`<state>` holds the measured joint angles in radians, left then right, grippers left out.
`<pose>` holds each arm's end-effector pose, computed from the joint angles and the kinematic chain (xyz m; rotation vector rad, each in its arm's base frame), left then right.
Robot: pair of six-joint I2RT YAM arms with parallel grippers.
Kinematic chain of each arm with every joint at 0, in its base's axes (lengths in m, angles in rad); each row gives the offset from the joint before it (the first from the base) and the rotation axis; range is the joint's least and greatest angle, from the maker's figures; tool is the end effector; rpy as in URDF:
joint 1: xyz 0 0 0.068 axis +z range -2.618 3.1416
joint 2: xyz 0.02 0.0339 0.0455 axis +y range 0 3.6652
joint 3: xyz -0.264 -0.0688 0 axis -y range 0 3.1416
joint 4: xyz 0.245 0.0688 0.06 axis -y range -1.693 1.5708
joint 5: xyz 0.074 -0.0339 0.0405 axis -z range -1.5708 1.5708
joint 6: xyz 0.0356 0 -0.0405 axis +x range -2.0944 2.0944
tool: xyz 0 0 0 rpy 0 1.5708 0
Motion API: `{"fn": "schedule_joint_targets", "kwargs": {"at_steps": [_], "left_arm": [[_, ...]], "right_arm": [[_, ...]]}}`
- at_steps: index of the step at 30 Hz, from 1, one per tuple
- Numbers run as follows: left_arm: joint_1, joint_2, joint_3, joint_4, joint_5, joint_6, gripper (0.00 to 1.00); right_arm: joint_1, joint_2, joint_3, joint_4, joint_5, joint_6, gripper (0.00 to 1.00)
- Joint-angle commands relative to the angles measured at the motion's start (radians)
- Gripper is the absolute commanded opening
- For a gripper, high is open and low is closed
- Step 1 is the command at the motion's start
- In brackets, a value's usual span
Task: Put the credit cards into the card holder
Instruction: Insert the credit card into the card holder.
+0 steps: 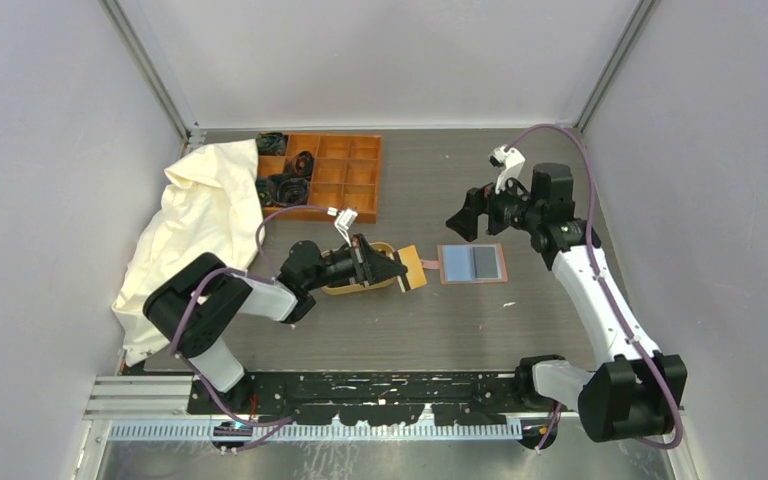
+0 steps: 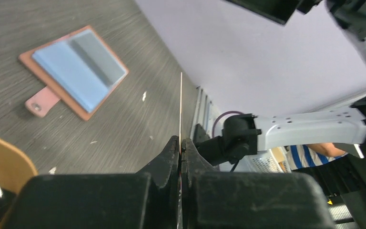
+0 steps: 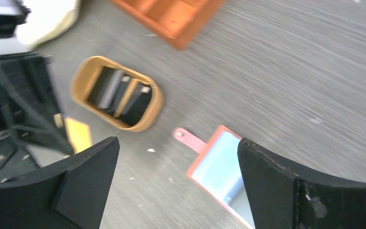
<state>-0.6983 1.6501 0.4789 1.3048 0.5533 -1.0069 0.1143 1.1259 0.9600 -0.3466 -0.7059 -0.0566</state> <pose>0.2138 -0.2039 0.1882 0.2753 1.7101 -1.7262 0.2418 0.0510 0.3209 -0.5968 1.9457 0.7661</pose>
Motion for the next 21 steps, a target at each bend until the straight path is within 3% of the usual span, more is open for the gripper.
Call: {"fn": "schedule_joint_targets", "kwargs": {"at_steps": [1,5,7,14,21], "left_arm": [[-0.014,-0.022,0.069,-0.229,-0.009,0.072,0.0],[-0.056,-0.087,0.173,-0.673,-0.128,0.245,0.0],[-0.076,-0.094,0.222,-0.799,-0.162,0.287,0.0],[-0.084,0.061,0.383,-0.791,-0.073,0.227,0.0],[-0.115,0.198,0.51,-0.774,-0.068,0.169,0.0]], "right_arm": [[-0.056,0.093,0.064,-0.069,0.264,-0.056,1.0],[-0.1,0.26,0.177,-0.23,0.301,-0.095,0.99],[-0.141,0.317,0.206,-0.278,0.342,-0.138,0.99],[-0.19,0.453,0.274,-0.405,0.369,-0.227,0.95],[-0.227,0.637,0.354,-0.545,0.297,-0.25,0.78]]}}
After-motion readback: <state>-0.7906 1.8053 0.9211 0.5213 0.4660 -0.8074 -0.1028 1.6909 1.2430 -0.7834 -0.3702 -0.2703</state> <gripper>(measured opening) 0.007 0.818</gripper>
